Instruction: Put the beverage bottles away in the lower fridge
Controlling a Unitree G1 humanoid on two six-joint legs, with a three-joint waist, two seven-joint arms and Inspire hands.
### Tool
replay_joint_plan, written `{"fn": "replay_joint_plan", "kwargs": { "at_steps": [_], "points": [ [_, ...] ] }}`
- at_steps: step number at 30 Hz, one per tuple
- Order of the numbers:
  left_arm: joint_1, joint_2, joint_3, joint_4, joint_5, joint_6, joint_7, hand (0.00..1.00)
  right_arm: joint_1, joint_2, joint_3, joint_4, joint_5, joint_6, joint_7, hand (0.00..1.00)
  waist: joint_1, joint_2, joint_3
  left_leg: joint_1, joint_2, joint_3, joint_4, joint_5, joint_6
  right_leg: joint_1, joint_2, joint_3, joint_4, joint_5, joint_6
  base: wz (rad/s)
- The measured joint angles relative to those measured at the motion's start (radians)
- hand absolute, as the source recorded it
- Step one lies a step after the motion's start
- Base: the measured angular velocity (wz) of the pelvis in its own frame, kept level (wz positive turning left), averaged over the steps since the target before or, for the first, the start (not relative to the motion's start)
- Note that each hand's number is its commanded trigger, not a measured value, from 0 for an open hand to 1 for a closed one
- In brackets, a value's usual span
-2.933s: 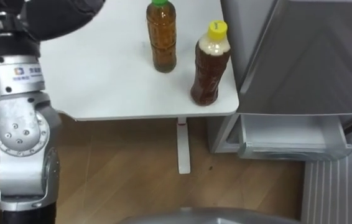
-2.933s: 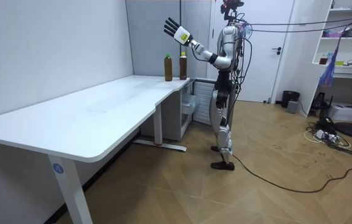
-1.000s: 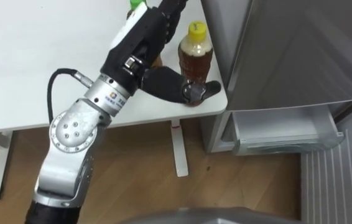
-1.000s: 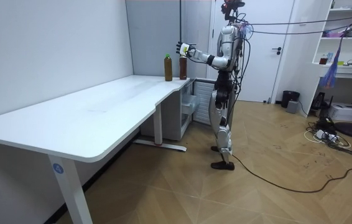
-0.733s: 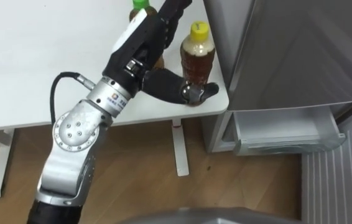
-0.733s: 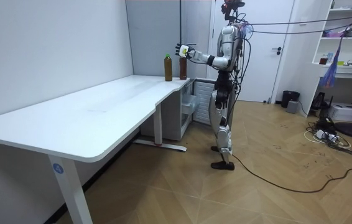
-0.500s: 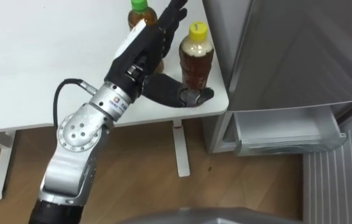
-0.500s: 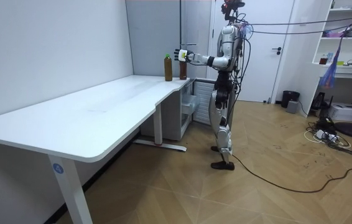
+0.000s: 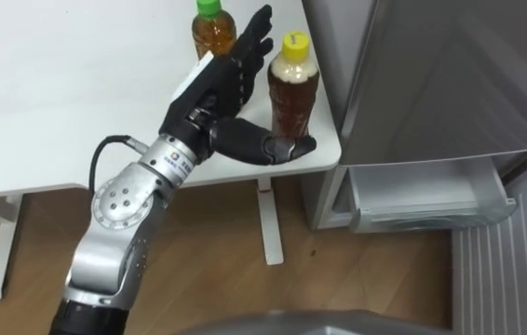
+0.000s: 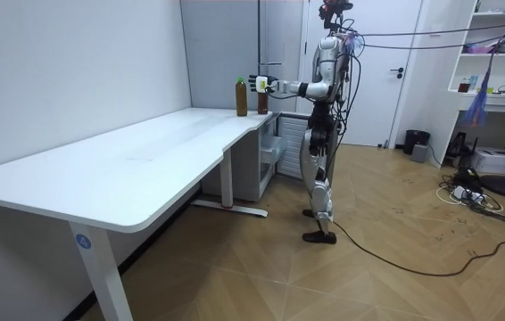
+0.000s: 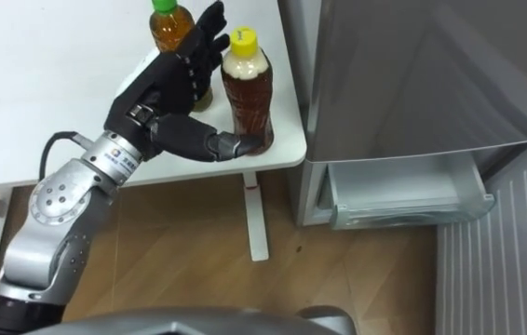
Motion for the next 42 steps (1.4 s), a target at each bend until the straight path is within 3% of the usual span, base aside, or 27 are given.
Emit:
{"fn": "replay_joint_plan", "kwargs": {
  "at_steps": [6, 23, 28, 42],
  "points": [
    [-0.002, 0.0, 0.001, 0.0, -0.018, 0.015, 0.018, 0.0, 0.005, 0.0, 0.0, -0.026, 0.0, 0.019, 0.001, 0.0, -0.001, -0.002, -0.0003, 0.0, 0.0, 0.0, 0.0, 0.0, 0.0, 0.001, 0.0, 0.0, 0.0, 0.0, 0.0, 0.0],
    [-0.008, 0.003, 0.0, 0.007, -0.019, 0.039, 0.017, 0.0, 0.004, 0.0, 0.0, -0.036, 0.023, 0.026, -0.006, 0.0, -0.024, -0.002, 0.0004, 0.0, 0.0, 0.004, 0.0, 0.0, 0.0, -0.002, 0.001, 0.013, 0.002, 0.0, 0.0, -0.01],
    [-0.008, 0.004, -0.002, 0.007, -0.019, 0.065, 0.014, 0.0, 0.005, 0.0, 0.0, -0.039, 0.023, 0.042, -0.015, 0.0, -0.031, -0.002, 0.0004, -0.001, 0.001, 0.017, 0.0, 0.0, 0.0, -0.009, 0.004, 0.025, 0.001, 0.0, 0.0, -0.08],
    [-0.013, 0.005, -0.002, 0.007, -0.019, 0.067, 0.015, 0.0, -0.002, 0.0, -0.001, -0.042, 0.025, 0.043, -0.037, 0.0, -0.038, -0.002, 0.001, -0.015, 0.002, 0.026, 0.0, 0.0, 0.0, -0.033, 0.004, 0.03, 0.014, 0.0, 0.0, -0.01]
  ]
}}
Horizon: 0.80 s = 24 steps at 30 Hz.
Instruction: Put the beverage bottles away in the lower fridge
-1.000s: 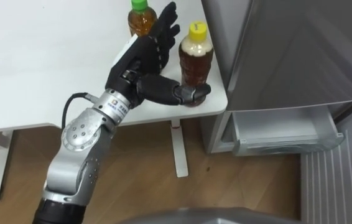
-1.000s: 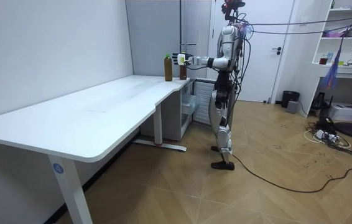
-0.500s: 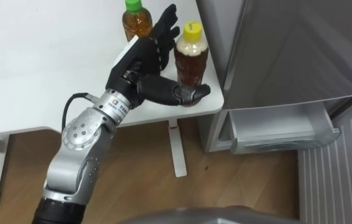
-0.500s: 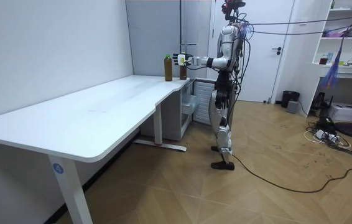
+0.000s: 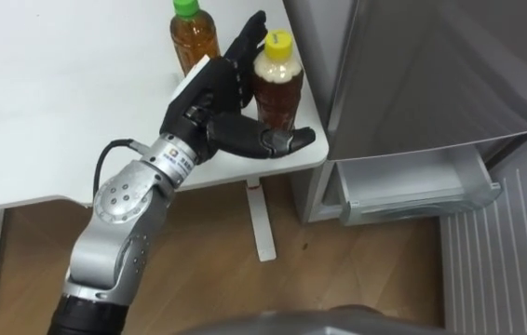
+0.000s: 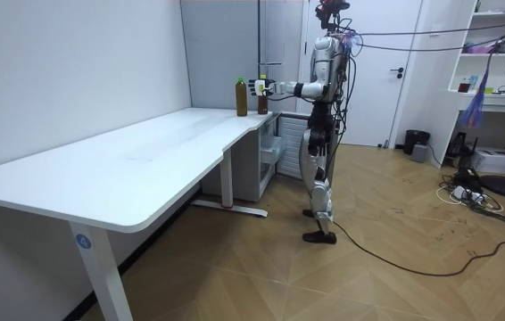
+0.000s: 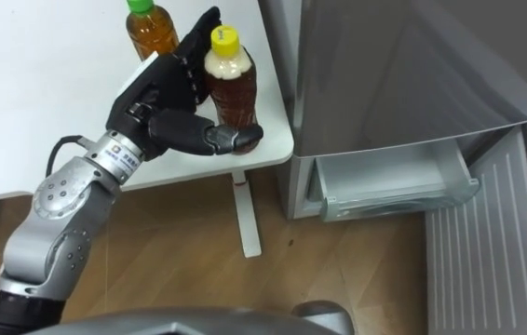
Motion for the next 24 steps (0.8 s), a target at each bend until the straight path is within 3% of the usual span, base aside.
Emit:
{"fn": "replay_joint_plan", "kwargs": {
  "at_steps": [6, 7, 8, 10, 22, 24],
  "points": [
    [-0.001, 0.0, 0.0, 0.0, 0.0, 0.0, 0.0, 0.0, -0.002, 0.0, 0.0, -0.002, 0.0, 0.0, -0.008, 0.0, 0.0, 0.001, -0.0007, -0.003, 0.0, 0.001, 0.001, 0.0, 0.0, -0.003, 0.0, 0.0, 0.001, 0.0, 0.0, 0.0],
    [-0.001, 0.0, 0.0, 0.0, 0.0, 0.001, 0.0, 0.25, -0.002, 0.0, 0.0, -0.003, 0.001, 0.0, -0.008, 0.0, 0.0, 0.002, -0.0008, -0.002, 0.0, 0.001, 0.001, 0.0, 0.0, -0.003, 0.0, 0.0, 0.001, 0.0, 0.0, 0.0],
    [-0.001, 0.0, 0.0, 0.0, 0.0, 0.001, 0.0, 0.62, -0.002, 0.0, 0.0, -0.003, 0.001, 0.0, -0.008, 0.0, 0.0, 0.002, -0.001, -0.002, 0.0, 0.001, 0.001, 0.0, 0.0, -0.003, 0.0, 0.0, 0.001, 0.0, 0.0, 0.0],
    [-0.001, 0.001, 0.0, 0.0, 0.0, 0.002, 0.0, 1.0, -0.001, 0.0, 0.0, -0.002, 0.001, 0.0, -0.008, 0.0, 0.0, 0.003, -0.001, -0.002, 0.0, 0.001, 0.0, 0.0, 0.0, -0.002, 0.0, 0.0, 0.001, 0.0, 0.0, 0.0],
    [-0.001, 0.019, -0.002, 0.0, 0.002, 0.022, 0.002, 1.0, 0.0, 0.0, -0.001, -0.002, 0.001, 0.01, -0.008, 0.0, -0.002, 0.006, -0.0019, -0.002, 0.0, 0.001, 0.0, 0.0, 0.0, -0.001, 0.0, 0.0, 0.0, 0.0, 0.0, 0.0],
    [0.0, 0.036, -0.007, 0.0, 0.002, 0.053, -0.001, 1.0, -0.001, -0.002, -0.001, -0.002, 0.001, 0.012, -0.008, 0.0, -0.009, 0.01, -0.0002, -0.002, 0.0, 0.001, 0.0, 0.0, 0.0, -0.001, 0.0, -0.001, 0.0, 0.0, 0.0, 0.0]
  ]
}}
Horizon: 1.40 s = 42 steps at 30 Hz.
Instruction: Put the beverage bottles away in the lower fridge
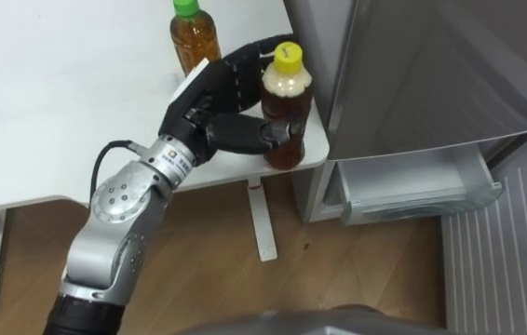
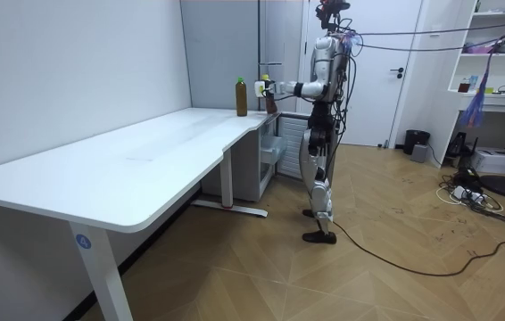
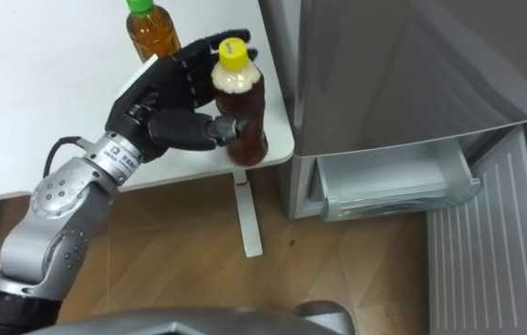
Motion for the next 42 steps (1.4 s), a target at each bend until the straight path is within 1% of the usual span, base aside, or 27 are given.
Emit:
{"fn": "replay_joint_plan", "kwargs": {
  "at_steps": [1, 2, 5, 10, 21, 26, 27, 31, 32, 34, 35, 37, 39, 42],
  "points": [
    [0.0, 0.003, -0.001, 0.0, 0.0, 0.008, -0.002, 1.0, 0.0, 0.0, 0.0, 0.0, 0.0, 0.0, 0.0, 0.0, -0.002, 0.001, 0.0003, 0.0, 0.0, 0.0, 0.0, 0.0, 0.0, 0.0, 0.0, 0.0, 0.0, 0.0, 0.0, 0.0],
    [0.0, 0.014, -0.01, 0.002, 0.0, 0.019, -0.007, 1.0, 0.0, 0.0, 0.0, 0.001, 0.0, 0.001, 0.0, 0.0, -0.004, 0.002, 0.0011, 0.0, 0.0, 0.0, 0.0, 0.0, 0.0, 0.0, 0.0, 0.0, 0.0, 0.0, 0.0, 0.0],
    [0.0, 0.016, -0.013, 0.018, 0.001, 0.031, -0.005, 1.0, 0.0, 0.0, 0.0, 0.002, 0.0, 0.003, 0.0, 0.0, -0.005, 0.006, 0.0021, -0.001, 0.0, 0.0, 0.0, 0.0, 0.0, -0.001, 0.0, 0.001, 0.0, 0.0, 0.0, 0.0],
    [0.0, 0.022, -0.013, 0.019, 0.001, 0.033, -0.001, 1.0, 0.0, -0.001, 0.0, -0.003, 0.0, 0.009, 0.001, 0.0, -0.004, 0.005, 0.0026, -0.007, 0.0, 0.002, 0.0, 0.0, 0.0, -0.012, 0.001, 0.005, 0.004, 0.0, 0.0, -0.02],
    [0.0, 0.022, -0.013, 0.019, 0.001, 0.033, 0.009, 1.0, 0.007, -0.001, 0.0, -0.036, 0.001, 0.01, 0.0, 0.0, -0.005, 0.005, 0.0026, -0.007, 0.0, 0.007, 0.0, 0.0, 0.0, -0.014, 0.002, 0.015, 0.001, 0.0, 0.0, -0.01],
    [0.0, 0.004, -0.009, 0.019, 0.001, 0.033, 0.022, 1.0, -0.003, -0.001, -0.006, -0.04, 0.036, 0.008, 0.001, 0.0, 0.007, 0.003, 0.0006, -0.007, 0.002, 0.024, 0.0, 0.0, 0.0, -0.014, 0.003, 0.022, 0.003, 0.001, -0.002, -0.06],
    [0.0, 0.0, -0.009, 0.018, 0.001, 0.033, 0.022, 1.0, -0.002, -0.001, -0.006, -0.041, 0.047, 0.006, 0.001, 0.0, 0.015, 0.002, -0.0007, -0.007, 0.003, 0.024, 0.0, 0.0, 0.0, -0.014, 0.003, 0.021, 0.003, 0.002, -0.002, -0.04],
    [0.0, -0.004, -0.002, 0.02, 0.001, 0.033, 0.023, 1.0, 0.0, -0.002, -0.001, -0.065, 0.051, 0.011, 0.001, 0.0, 0.031, -0.002, -0.0008, -0.009, 0.008, 0.024, 0.0, 0.0, 0.0, -0.019, 0.008, 0.021, 0.006, 0.004, -0.006, -0.04],
    [0.0, -0.005, 0.003, 0.019, 0.001, 0.032, 0.023, 1.0, 0.0, -0.003, 0.005, -0.074, 0.037, 0.011, 0.0, 0.0, 0.034, -0.002, -0.0017, -0.016, 0.009, 0.024, 0.0, 0.0, 0.0, -0.028, 0.009, 0.018, 0.011, 0.004, -0.006, 0.0],
    [-0.001, -0.005, 0.007, 0.021, 0.001, 0.032, 0.025, 1.0, 0.0, -0.008, 0.005, -0.079, 0.034, 0.01, 0.0, 0.0, 0.038, -0.002, -0.0011, -0.019, 0.011, 0.024, 0.0, 0.0, 0.0, -0.032, 0.008, 0.005, 0.016, 0.004, -0.007, 0.02],
    [-0.001, -0.006, 0.007, 0.025, 0.001, 0.031, 0.025, 1.0, 0.001, -0.012, 0.006, -0.094, 0.025, 0.013, 0.0, 0.0, 0.044, -0.002, -0.0011, -0.018, 0.011, 0.024, 0.0, 0.0, 0.0, -0.032, 0.007, -0.006, 0.019, 0.005, -0.007, 0.0],
    [-0.001, -0.006, 0.008, 0.026, 0.003, 0.031, 0.028, 1.0, 0.004, -0.021, 0.008, -0.136, -0.029, 0.015, 0.0, 0.0, 0.051, -0.001, -0.0008, -0.018, 0.01, 0.025, 0.001, 0.0, 0.0, -0.032, 0.005, -0.01, 0.02, 0.005, -0.008, 0.0],
    [0.0, -0.003, 0.008, 0.026, 0.003, 0.03, 0.03, 1.0, 0.009, -0.049, 0.008, -0.202, -0.05, 0.014, -0.001, 0.0, 0.061, -0.001, -0.0005, -0.017, 0.01, 0.026, 0.0, 0.0, 0.0, -0.031, 0.003, -0.015, 0.02, 0.007, -0.008, 0.05],
    [0.001, -0.002, 0.01, 0.028, 0.003, 0.021, 0.036, 1.0, 0.011, -0.059, 0.007, -0.288, -0.077, 0.013, -0.001, 0.0, 0.077, 0.0, 0.0001, -0.018, 0.011, 0.026, 0.001, 0.0, 0.0, -0.031, 0.003, -0.019, 0.021, 0.009, -0.008, 0.01]
  ]
}}
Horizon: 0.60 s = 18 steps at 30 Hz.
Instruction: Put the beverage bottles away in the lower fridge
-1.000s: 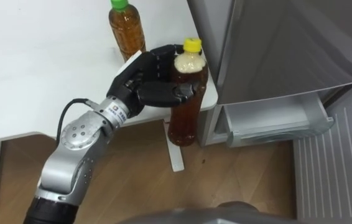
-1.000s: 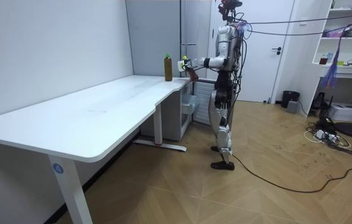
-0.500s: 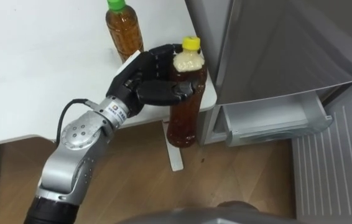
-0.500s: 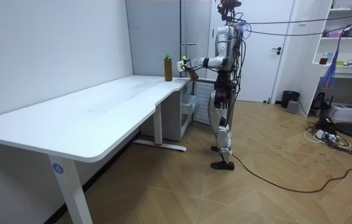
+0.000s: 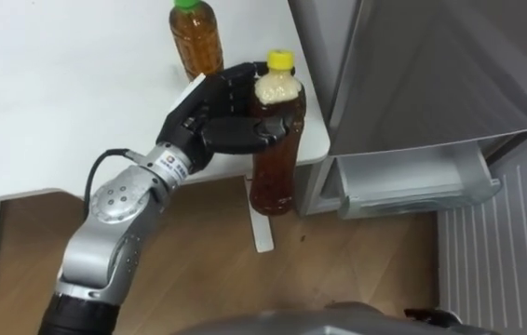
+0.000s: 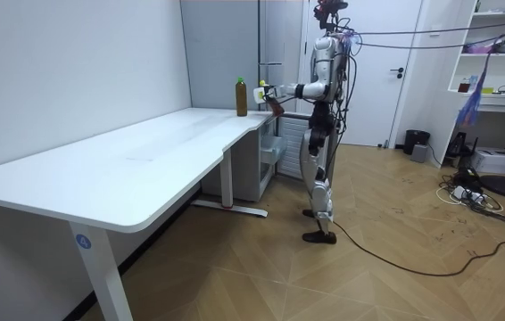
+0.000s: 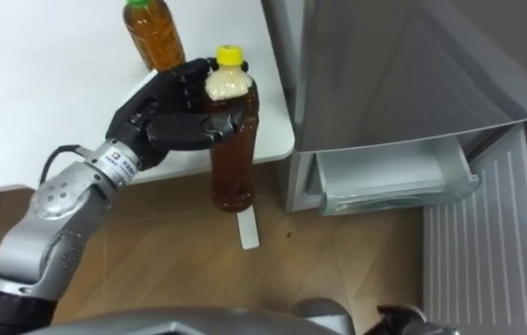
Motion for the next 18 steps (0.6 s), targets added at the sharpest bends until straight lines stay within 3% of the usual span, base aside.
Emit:
{"fn": "replay_joint_plan", "kwargs": {
  "at_steps": [5, 7, 9, 12, 15, 18],
  "points": [
    [0.014, 0.0, 0.0, 0.002, -0.003, -0.041, -0.007, 1.0, 0.003, 0.012, -0.004, -0.219, 0.022, -0.043, 0.025, 0.0, 0.004, -0.01, 0.0049, -0.004, 0.0, 0.0, 0.004, 0.0, 0.0, -0.011, -0.001, -0.006, -0.003, 0.0, 0.0, 0.03],
    [0.015, -0.002, -0.005, 0.002, -0.003, -0.049, -0.017, 1.0, 0.005, 0.04, 0.004, -0.323, 0.058, -0.094, 0.052, 0.0, 0.003, -0.012, 0.0039, -0.01, 0.001, -0.002, 0.007, 0.0, 0.0, -0.015, -0.002, -0.012, -0.005, 0.0, 0.0, 0.03],
    [0.018, -0.002, -0.011, 0.002, -0.003, -0.057, -0.044, 1.0, 0.009, 0.075, 0.039, -0.376, 0.108, -0.15, 0.086, 0.0, 0.002, -0.02, -0.0022, -0.016, 0.001, -0.012, 0.014, 0.0, 0.0, -0.007, -0.003, -0.02, -0.005, 0.001, -0.001, 0.14],
    [0.023, 0.004, -0.026, 0.006, -0.003, -0.087, -0.05, 1.0, 0.02, 0.081, 0.099, -0.431, 0.191, -0.157, 0.123, 0.0, 0.008, -0.02, -0.0026, -0.016, 0.001, -0.028, 0.014, 0.0, 0.0, 0.006, -0.006, -0.044, -0.004, 0.001, -0.001, 0.17],
    [0.023, -0.002, -0.026, 0.036, -0.003, -0.116, -0.053, 1.0, 0.032, 0.081, 0.126, -0.512, 0.206, -0.158, 0.151, 0.0, 0.026, -0.019, -0.003, -0.015, 0.001, -0.028, 0.014, 0.0, 0.0, 0.006, -0.005, -0.042, -0.004, 0.001, -0.001, -0.05],
    [0.024, -0.003, -0.026, 0.066, -0.003, -0.121, -0.054, 1.0, 0.046, 0.081, 0.131, -0.582, 0.211, -0.173, 0.177, 0.0, 0.031, -0.019, -0.0026, -0.015, 0.001, -0.028, 0.014, 0.0, 0.0, 0.005, -0.005, -0.041, -0.005, 0.001, -0.001, -0.01]
  ]
}}
